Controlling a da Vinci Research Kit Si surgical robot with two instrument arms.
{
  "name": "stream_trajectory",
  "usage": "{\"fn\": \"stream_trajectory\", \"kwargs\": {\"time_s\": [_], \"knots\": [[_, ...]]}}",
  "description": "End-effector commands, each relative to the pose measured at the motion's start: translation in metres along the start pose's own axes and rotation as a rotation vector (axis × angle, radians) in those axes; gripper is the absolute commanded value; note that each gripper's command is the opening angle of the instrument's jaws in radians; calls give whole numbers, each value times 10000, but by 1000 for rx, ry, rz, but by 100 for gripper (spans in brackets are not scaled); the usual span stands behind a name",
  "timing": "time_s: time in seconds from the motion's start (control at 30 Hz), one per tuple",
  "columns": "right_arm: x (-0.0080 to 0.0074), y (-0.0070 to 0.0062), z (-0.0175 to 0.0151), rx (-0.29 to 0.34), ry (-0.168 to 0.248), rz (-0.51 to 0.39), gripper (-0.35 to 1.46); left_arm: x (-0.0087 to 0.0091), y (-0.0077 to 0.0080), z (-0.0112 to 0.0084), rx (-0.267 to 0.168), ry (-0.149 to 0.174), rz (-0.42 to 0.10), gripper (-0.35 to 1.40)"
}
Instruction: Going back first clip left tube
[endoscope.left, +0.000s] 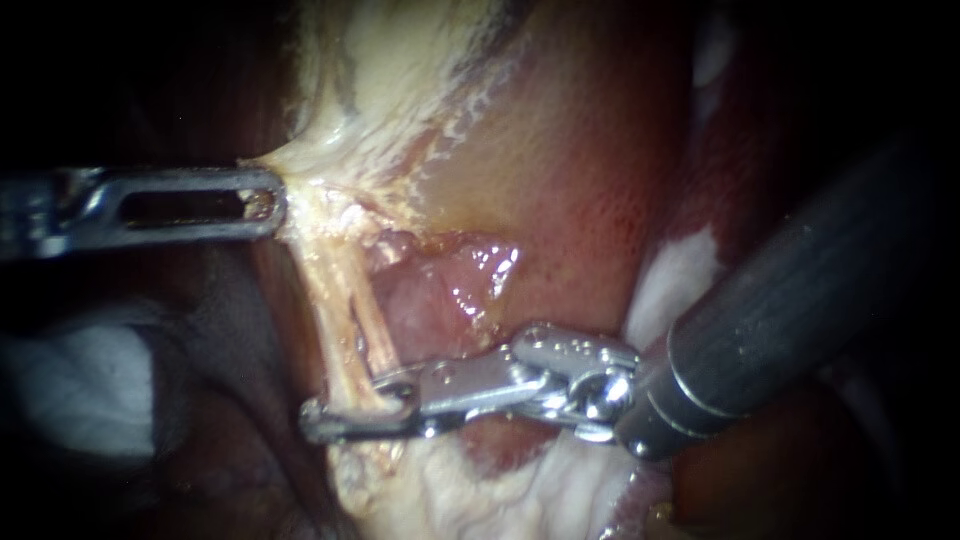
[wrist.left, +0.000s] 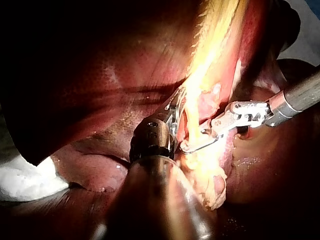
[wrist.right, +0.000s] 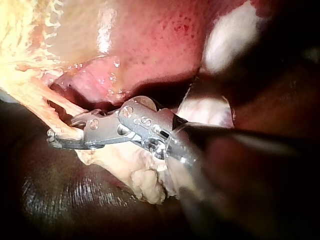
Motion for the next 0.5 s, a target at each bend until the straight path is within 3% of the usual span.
{"fn": "stream_trajectory", "kwargs": {"time_s": [0.03,0.33,0.37,0.43,0.5], "knots": [[0,0,-1,0,-1,-1,-35,0,-1,0,-2,-2,0,-35],[-1,1,-5,-3,-29,-5,-32,0,-1,-1,-1,-1,-1,-35],[-1,1,-5,-3,-29,-11,-11,0,-2,-1,-1,-1,-1,-35],[-1,0,-5,-2,-32,-47,14,0,-2,-1,-1,-2,-2,-35],[0,-1,-3,-2,-32,-64,30,0,-2,-1,-2,-2,-2,-35]]}}
